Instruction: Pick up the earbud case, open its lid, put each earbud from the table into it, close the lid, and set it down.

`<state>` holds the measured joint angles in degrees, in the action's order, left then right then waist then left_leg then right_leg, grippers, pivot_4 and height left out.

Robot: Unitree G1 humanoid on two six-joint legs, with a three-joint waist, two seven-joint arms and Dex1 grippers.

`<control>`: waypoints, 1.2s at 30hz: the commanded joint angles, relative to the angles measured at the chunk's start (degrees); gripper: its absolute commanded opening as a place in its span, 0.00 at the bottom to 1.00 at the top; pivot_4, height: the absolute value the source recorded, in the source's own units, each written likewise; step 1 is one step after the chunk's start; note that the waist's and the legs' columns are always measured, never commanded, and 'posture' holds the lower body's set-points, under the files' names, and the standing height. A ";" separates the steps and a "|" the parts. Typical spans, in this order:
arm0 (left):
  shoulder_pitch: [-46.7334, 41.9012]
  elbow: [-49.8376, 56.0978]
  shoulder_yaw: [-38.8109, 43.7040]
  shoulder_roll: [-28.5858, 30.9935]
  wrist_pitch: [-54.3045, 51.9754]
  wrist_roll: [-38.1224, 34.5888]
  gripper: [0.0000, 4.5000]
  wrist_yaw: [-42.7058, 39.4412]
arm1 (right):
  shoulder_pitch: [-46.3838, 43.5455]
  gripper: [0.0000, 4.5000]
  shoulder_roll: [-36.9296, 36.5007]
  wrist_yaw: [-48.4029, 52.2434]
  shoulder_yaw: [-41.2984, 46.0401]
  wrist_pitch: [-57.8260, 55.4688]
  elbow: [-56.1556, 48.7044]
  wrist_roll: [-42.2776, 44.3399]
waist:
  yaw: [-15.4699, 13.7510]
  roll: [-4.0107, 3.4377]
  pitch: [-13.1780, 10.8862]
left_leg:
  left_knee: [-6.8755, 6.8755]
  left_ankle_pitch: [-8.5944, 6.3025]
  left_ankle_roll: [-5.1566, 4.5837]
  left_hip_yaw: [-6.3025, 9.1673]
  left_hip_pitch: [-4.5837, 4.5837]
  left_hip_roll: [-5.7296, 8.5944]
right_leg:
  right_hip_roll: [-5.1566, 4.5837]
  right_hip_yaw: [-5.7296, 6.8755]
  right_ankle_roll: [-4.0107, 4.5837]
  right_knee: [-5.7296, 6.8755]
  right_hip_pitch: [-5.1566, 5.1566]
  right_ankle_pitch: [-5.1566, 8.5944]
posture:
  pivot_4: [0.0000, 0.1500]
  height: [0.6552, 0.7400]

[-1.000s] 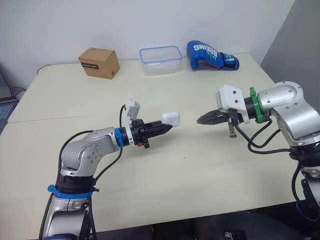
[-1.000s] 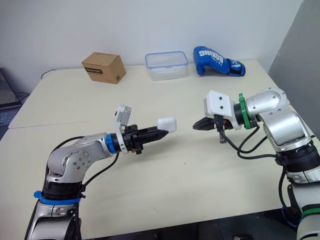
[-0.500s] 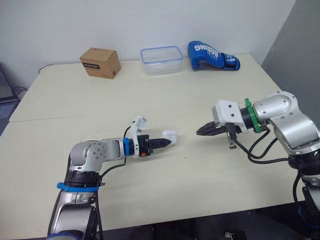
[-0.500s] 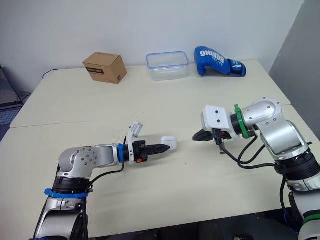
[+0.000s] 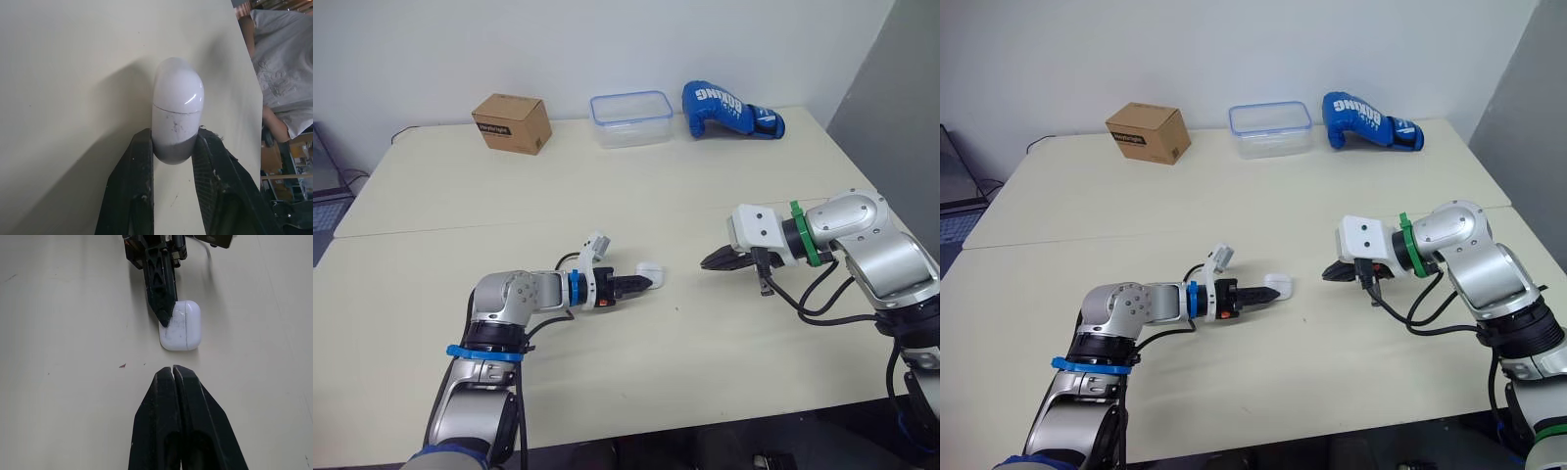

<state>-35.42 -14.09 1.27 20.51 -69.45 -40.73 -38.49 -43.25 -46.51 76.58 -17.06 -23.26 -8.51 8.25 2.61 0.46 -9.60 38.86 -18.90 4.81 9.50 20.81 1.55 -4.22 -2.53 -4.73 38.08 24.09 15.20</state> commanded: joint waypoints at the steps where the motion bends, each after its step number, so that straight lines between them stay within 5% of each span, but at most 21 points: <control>1: -0.01 -1.34 -1.23 -0.11 0.33 2.04 0.16 0.08 | 0.12 0.01 -0.14 -0.39 1.00 -0.46 -1.85 0.49 | -0.23 0.00 0.00 | 0.00 0.00 0.00 0.00 0.00 0.00 | 0.00 0.00 0.00 0.00 0.00 0.00 | 1.00 1.00; 9: 0.85 0.52 0.45 2.42 -0.27 2.15 0.68 -0.72 | 0.04 0.00 0.08 -0.36 0.85 -0.42 -1.66 0.60 | -0.67 0.00 0.01 | 0.01 0.01 0.01 -0.01 -0.05 -0.01 | 0.00 0.00 0.00 0.05 -0.02 0.00 | 1.00 1.00; 20: 11.97 17.07 2.24 16.69 1.07 0.79 0.68 -6.27 | 0.74 0.00 0.33 0.27 0.72 0.06 -1.77 0.78 | 1.02 -0.02 0.01 | -0.12 0.01 0.01 -0.04 -0.07 -0.11 | 0.07 -0.05 0.01 0.01 0.06 0.00 | 1.00 1.00; 24: 17.30 22.83 3.77 21.06 12.79 4.51 0.68 -8.59 | 1.01 0.00 0.57 0.39 0.73 0.61 -1.33 0.71 | 0.59 -0.02 0.01 | -0.12 0.00 0.01 -0.04 -0.06 -0.11 | 0.06 -0.04 0.01 -0.02 0.04 0.00 | 1.00 1.00; 36: 32.12 33.24 15.92 21.29 26.15 3.09 0.68 -8.75 | 9.12 0.00 -2.04 -1.83 3.79 -4.32 -7.83 3.78 | -0.86 -0.03 0.00 | -0.11 -0.02 -0.01 -0.07 0.01 -0.13 | 0.05 -0.01 0.01 -0.08 0.03 0.00 | 1.00 1.00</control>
<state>-3.88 16.25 14.85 41.52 -44.66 -36.59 -47.03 -34.23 -47.48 75.21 -15.79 -27.02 -14.11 10.80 1.75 0.43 -9.60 38.75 -18.92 4.78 9.42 20.80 1.42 -4.17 -2.55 -4.72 38.00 24.09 15.20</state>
